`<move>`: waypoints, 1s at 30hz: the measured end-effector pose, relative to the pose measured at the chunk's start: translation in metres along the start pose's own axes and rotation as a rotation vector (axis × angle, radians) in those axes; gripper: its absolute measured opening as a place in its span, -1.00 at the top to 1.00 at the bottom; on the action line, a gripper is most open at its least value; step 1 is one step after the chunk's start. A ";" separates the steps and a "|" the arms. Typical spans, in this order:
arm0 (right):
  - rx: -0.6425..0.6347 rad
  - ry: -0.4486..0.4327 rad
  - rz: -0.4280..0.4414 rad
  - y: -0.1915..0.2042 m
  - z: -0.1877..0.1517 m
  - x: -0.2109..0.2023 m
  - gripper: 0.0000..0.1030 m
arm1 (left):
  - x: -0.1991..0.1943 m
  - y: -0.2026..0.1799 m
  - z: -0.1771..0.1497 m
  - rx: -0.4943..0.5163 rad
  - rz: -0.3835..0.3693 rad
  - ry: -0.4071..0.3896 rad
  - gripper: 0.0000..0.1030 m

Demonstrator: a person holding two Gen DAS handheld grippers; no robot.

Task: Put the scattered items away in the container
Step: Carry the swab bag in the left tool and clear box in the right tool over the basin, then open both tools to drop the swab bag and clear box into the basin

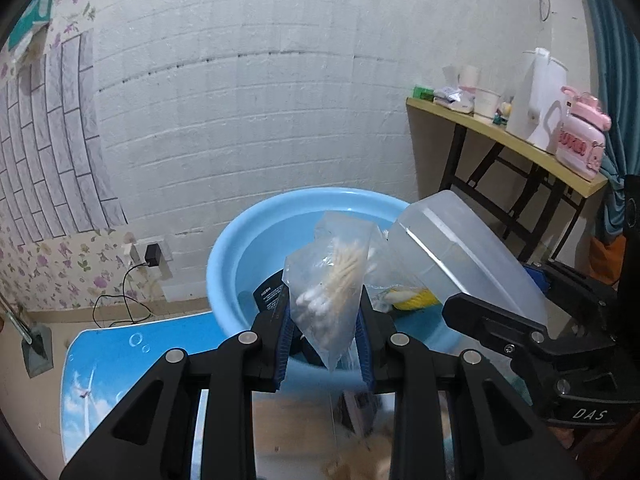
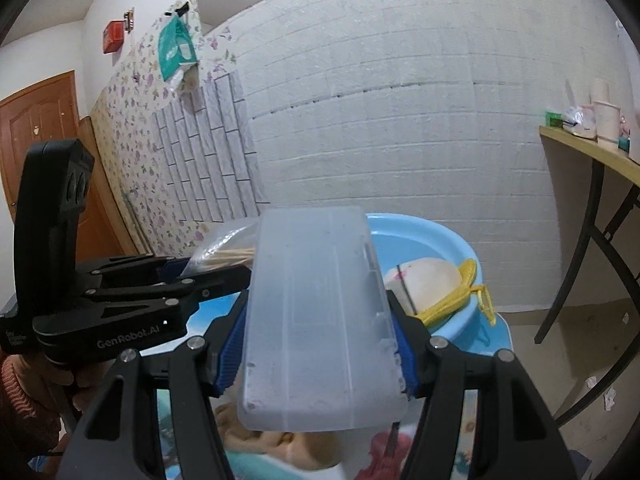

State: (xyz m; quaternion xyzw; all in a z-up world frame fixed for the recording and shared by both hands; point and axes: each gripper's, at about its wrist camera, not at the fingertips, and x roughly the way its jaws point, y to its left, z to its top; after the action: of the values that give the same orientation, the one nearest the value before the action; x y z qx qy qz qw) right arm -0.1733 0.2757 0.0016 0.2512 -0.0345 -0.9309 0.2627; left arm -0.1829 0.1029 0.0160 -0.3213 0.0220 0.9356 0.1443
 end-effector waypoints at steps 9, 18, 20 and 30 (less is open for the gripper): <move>0.029 0.061 -0.012 -0.025 0.000 0.036 -0.20 | 0.038 -0.004 0.004 0.033 0.032 0.040 0.47; 0.013 0.104 -0.032 -0.026 -0.008 0.047 -0.23 | 0.047 -0.004 -0.013 0.004 0.036 0.102 0.36; -0.001 0.110 -0.040 -0.022 -0.009 0.046 -0.26 | 0.046 -0.004 -0.016 -0.002 0.032 0.110 0.35; -0.013 0.106 -0.045 -0.011 -0.015 0.032 -0.27 | 0.029 -0.007 -0.022 -0.011 0.020 0.089 0.14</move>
State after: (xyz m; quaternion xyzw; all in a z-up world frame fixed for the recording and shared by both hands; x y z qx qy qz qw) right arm -0.1946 0.2705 -0.0281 0.2990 -0.0087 -0.9223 0.2448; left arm -0.1897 0.1142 -0.0190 -0.3631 0.0264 0.9219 0.1323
